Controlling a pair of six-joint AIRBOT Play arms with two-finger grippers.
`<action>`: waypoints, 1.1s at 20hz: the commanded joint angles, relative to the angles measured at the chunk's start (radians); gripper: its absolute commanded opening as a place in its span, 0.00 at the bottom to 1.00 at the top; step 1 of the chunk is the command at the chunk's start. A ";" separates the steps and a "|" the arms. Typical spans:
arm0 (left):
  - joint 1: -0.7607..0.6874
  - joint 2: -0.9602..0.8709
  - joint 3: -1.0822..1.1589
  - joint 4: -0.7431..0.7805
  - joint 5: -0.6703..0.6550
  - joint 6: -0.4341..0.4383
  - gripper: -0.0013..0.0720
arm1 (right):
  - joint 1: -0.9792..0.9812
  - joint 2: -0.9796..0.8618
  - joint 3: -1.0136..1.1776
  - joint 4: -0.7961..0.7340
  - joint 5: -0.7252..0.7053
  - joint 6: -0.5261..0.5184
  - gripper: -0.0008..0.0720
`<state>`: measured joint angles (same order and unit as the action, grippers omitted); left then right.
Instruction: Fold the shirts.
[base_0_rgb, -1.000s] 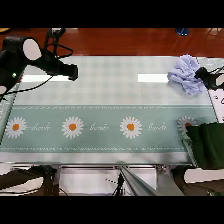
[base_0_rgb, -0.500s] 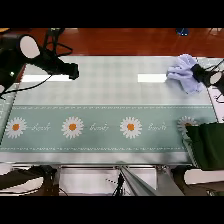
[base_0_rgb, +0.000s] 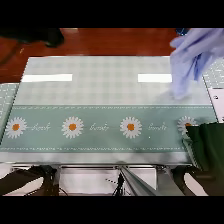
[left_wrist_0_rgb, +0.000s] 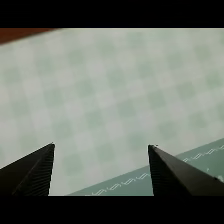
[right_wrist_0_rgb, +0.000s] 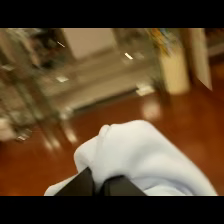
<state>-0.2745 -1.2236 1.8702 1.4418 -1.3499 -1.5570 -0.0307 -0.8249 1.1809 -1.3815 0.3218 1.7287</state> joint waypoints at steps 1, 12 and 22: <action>0.000 0.135 0.070 -0.029 -0.027 0.000 0.99 | 0.135 0.248 0.000 0.069 0.101 -0.013 0.05; 0.000 0.244 -0.002 -0.029 -0.293 -0.001 0.99 | 0.537 -0.036 0.000 0.101 0.546 -0.029 0.05; 0.000 0.244 -0.396 -0.029 -0.291 -0.001 0.99 | 0.789 -0.480 0.000 0.216 0.216 -0.070 0.69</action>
<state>-0.2749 -0.9810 1.6032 1.4128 -1.6390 -1.5581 0.7559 -1.2530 1.1805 -1.1660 0.5549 1.6852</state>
